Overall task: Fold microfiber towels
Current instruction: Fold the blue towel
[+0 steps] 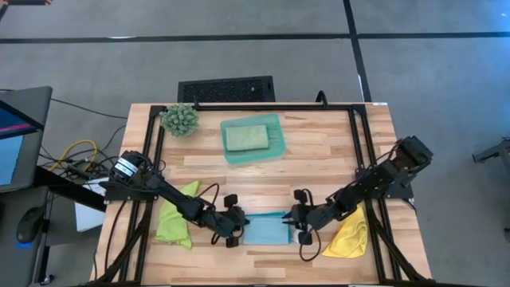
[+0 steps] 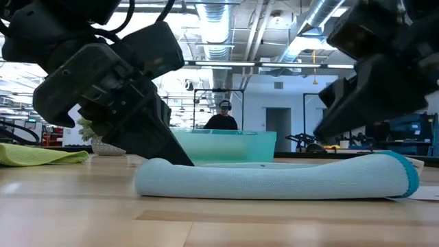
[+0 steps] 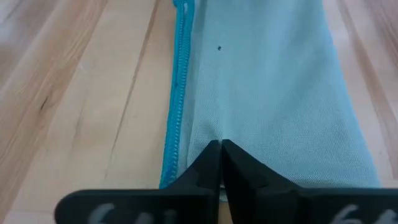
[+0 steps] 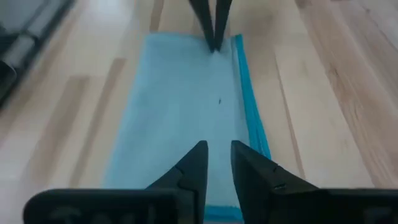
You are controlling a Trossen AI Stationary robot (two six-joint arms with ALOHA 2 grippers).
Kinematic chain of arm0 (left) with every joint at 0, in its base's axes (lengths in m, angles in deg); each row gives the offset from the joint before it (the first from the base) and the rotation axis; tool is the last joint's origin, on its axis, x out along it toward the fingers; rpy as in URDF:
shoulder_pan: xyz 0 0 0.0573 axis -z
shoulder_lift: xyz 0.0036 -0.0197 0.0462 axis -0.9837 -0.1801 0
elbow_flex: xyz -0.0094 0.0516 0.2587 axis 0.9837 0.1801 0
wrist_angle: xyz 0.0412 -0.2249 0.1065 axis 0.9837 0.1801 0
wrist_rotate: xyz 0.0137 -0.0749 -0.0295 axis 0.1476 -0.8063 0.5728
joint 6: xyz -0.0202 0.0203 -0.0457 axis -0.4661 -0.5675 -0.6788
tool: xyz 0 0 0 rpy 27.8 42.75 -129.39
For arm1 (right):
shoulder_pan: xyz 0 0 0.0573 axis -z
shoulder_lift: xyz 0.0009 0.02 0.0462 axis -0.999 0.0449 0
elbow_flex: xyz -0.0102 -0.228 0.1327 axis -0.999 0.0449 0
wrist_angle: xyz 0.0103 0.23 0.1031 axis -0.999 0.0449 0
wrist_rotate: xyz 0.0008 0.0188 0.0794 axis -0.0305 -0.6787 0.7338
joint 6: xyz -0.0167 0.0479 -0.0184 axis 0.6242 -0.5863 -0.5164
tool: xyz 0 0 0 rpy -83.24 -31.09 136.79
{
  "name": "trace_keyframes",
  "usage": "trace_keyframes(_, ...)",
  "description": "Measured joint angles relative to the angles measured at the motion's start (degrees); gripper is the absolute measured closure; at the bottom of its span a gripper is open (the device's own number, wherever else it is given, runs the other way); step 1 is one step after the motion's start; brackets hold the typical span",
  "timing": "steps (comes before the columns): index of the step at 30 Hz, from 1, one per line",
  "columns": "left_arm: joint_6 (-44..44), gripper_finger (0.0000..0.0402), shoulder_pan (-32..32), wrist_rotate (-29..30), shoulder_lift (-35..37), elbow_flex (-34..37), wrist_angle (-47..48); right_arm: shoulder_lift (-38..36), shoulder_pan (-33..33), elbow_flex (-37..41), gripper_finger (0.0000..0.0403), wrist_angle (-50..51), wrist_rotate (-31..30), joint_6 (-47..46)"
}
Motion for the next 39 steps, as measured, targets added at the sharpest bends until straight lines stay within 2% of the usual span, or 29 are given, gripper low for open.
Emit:
trace_keyframes(4,1.35,0.04,0.57,0.64,-0.04,-1.35,0.73,-0.83,-0.04,0.0,0.0288,0.25,0.02,-1.68)
trace_keyframes(8,5.55,0.0401,1.83,1.22,-0.04,-3.46,0.76,0.35,-0.28,0.0,0.0244,0.07,0.04,-1.74)
trace_keyframes(14,11.22,0.0401,4.3,7.92,-0.04,-5.86,0.77,2.49,0.02,0.0,0.0188,-0.46,0.2,-0.76)
trace_keyframes(20,16.41,0.0401,7.05,14.71,-0.07,-7.11,0.77,2.6,0.03,0.02,0.018,-0.22,2.3,-0.27)
trace_keyframes(24,17.98,0.0401,8.12,16.99,-0.07,-7.75,0.82,2.6,0.09,0.02,0.0196,-0.22,2.99,-0.27)
trace_keyframes(28,18.53,0.0401,8.45,18.06,-0.07,-8.13,1.19,2.6,0.09,0.02,0.0229,-0.22,3.17,-0.25)
trace_keyframes(37,15.99,0.0401,8.45,18.52,-0.09,-8.13,5.36,1.73,0.07,0.02,0.037,-0.2,3.12,1.2)
trace_keyframes(39,15.9,0.0401,8.45,19.09,-0.09,-8.12,5.45,1.0,0.02,0.02,0.039,-0.2,2.93,1.47)
